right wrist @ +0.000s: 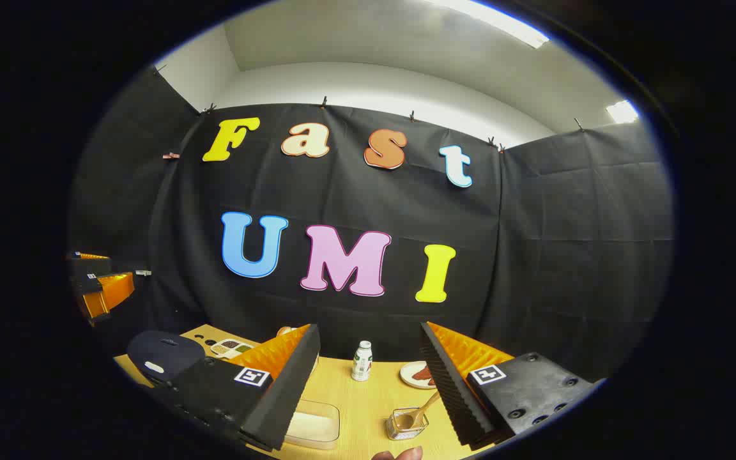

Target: Close the left gripper, press the button to open the rice cooker; take a wooden spoon from the chopstick holder with the right hand, scoop a spoonful of rice and pour it into the rice cooker, then put the wooden spoon back into the chopstick holder.

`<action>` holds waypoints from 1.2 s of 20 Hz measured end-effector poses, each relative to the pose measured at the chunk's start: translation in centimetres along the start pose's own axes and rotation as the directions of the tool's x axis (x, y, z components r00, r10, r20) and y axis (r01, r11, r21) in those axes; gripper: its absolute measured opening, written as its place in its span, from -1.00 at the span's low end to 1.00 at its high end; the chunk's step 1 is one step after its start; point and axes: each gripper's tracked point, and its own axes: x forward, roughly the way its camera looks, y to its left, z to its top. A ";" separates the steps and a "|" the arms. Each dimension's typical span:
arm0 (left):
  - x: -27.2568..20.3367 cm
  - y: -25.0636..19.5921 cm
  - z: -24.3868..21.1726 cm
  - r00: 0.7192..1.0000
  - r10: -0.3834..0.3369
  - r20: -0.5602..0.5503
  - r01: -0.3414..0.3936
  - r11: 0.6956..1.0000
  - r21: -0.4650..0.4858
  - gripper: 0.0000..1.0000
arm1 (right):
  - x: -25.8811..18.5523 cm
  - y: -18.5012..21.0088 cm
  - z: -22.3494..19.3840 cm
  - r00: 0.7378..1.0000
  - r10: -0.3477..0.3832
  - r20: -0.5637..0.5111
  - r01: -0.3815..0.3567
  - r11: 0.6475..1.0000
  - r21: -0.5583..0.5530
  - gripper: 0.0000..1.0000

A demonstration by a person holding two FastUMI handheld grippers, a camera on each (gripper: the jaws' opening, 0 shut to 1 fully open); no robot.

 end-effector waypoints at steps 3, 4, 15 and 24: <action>0.1 -0.1 0.0 1.000 -0.003 -0.003 0.003 1.000 -0.003 0.97 | 0.2 0.0 -0.1 1.000 -0.001 0.002 0.001 1.000 -0.002 0.94; 0.3 -0.2 -0.2 1.000 -0.004 -0.004 0.004 1.000 -0.006 0.99 | 0.4 -0.1 -0.1 1.000 -0.004 0.003 0.004 1.000 -0.003 0.94; 0.9 -0.2 -0.2 1.000 0.004 -0.003 -0.004 1.000 -0.008 0.96 | 0.9 -0.4 -0.2 1.000 -0.011 0.010 0.011 1.000 -0.016 0.94; 1.0 0.1 -0.5 1.000 -0.002 -0.003 0.002 1.000 -0.003 0.78 | 1.1 -0.5 -0.4 1.000 -0.015 0.011 0.015 1.000 -0.026 0.94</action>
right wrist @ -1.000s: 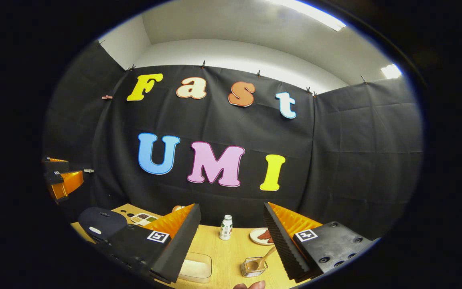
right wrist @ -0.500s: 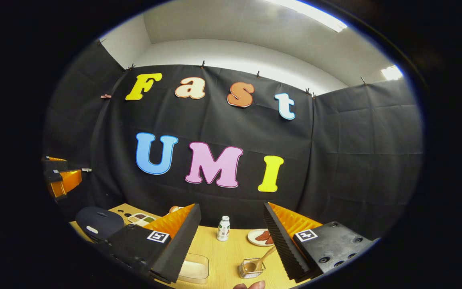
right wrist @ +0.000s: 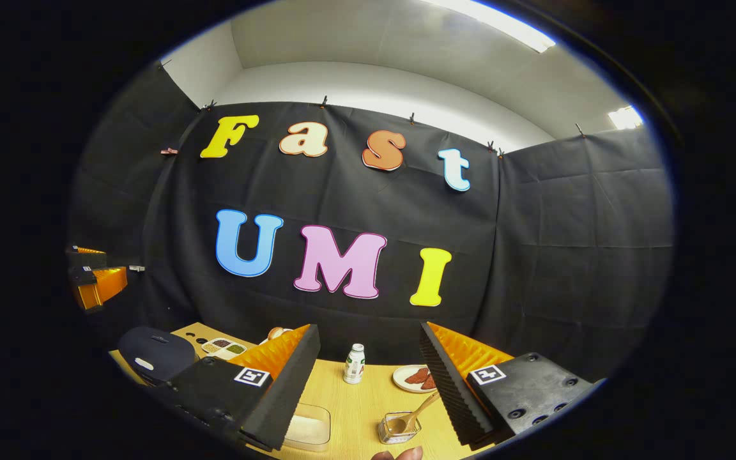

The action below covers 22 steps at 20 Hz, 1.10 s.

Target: Close the left gripper, press the button to open the rice cooker; take a wooden spoon from the chopstick holder with the right hand, scoop a spoonful of rice and pour it into the rice cooker, then put the wooden spoon back into the chopstick holder.

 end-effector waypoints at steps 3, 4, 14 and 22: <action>0.0 0.0 0.3 1.000 -0.020 0.010 0.020 1.000 0.001 0.34 | 0.2 0.1 0.0 1.000 0.002 0.002 -0.002 1.000 -0.003 0.95; 0.0 -0.4 0.2 0.999 -0.040 0.007 0.040 0.999 -0.003 0.08 | 0.1 0.1 -0.1 1.000 0.002 0.002 -0.002 1.000 -0.006 0.94; -0.2 0.5 -6.7 0.965 -0.138 -0.224 0.126 0.990 -0.067 -0.85 | -0.2 -0.2 -0.3 1.000 -0.001 0.002 0.001 1.000 -0.014 0.95; -0.1 3.0 -17.6 0.833 -0.178 -0.523 0.059 0.970 -0.237 -0.85 | -0.4 -0.6 -1.1 1.000 -0.013 -0.014 0.012 1.000 -0.024 0.95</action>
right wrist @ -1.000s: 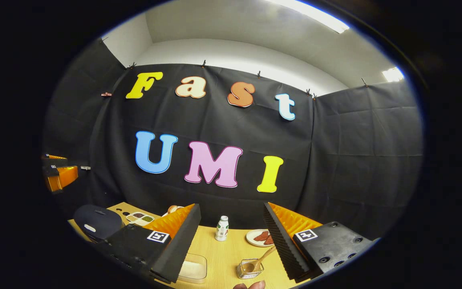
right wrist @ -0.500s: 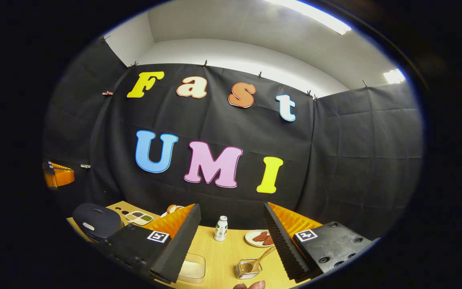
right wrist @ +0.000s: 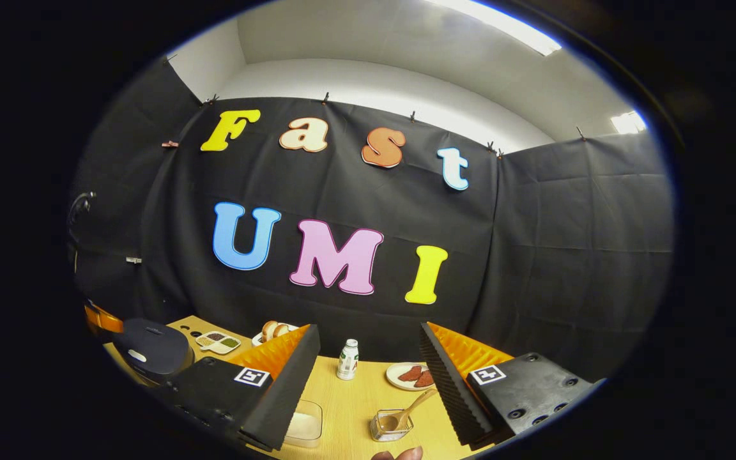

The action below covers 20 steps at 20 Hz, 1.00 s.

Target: Close the left gripper, press the button to open the rice cooker; take a wooden spoon from the chopstick holder with the right hand, scoop a spoonful of rice and pour it into the rice cooker, then put the wooden spoon back into the chopstick holder.

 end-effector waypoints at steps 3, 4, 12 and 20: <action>1.7 1.5 -2.3 0.996 0.014 -0.085 -0.017 1.000 -0.025 -0.88 | 0.1 -0.2 0.0 1.000 -0.007 0.001 0.007 1.000 -0.010 0.95; 2.2 1.8 -3.0 0.994 0.019 -0.104 -0.022 0.999 -0.031 -0.88 | 0.1 -0.4 0.0 1.000 -0.010 0.001 0.010 1.000 -0.012 0.95; 4.8 1.9 -5.3 0.983 0.020 -0.184 -0.025 0.999 -0.023 -0.88 | 0.1 -1.8 -0.8 0.999 -0.050 -0.014 0.050 0.999 -0.015 0.95; 4.9 2.0 -6.1 0.972 0.031 -0.232 -0.029 1.000 0.011 -0.86 | 0.2 -2.1 -1.1 0.998 -0.064 -0.021 0.064 0.998 -0.011 0.95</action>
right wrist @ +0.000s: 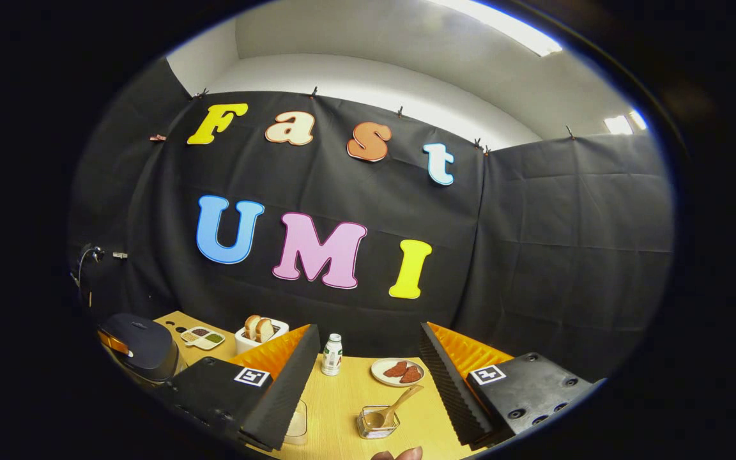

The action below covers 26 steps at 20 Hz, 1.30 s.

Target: Close the left gripper, press the button to open the rice cooker; take a wooden spoon from the chopstick holder with the right hand, scoop a spoonful of rice and pour it into the rice cooker, then put the wooden spoon back into the chopstick holder.

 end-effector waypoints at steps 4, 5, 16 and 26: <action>-0.1 0.0 -0.3 0.999 -0.033 -0.001 0.033 0.999 -0.039 -0.82 | -0.2 0.3 0.5 1.000 0.007 0.011 -0.007 1.000 -0.003 0.94; 0.2 0.0 -0.3 0.999 -0.038 -0.004 0.037 0.998 -0.045 -0.91 | -0.2 0.3 0.5 1.000 0.007 0.015 -0.007 1.000 -0.003 0.94; -2.6 -0.4 4.1 0.994 0.009 0.105 -0.012 1.000 0.027 -0.87 | -1.3 -1.5 0.5 1.000 -0.027 0.004 0.027 1.000 -0.005 0.95; -6.7 0.2 12.9 0.912 0.055 0.406 -0.066 0.998 0.013 -0.88 | -1.4 -1.6 -0.2 1.000 -0.011 -0.009 0.011 1.000 -0.013 0.95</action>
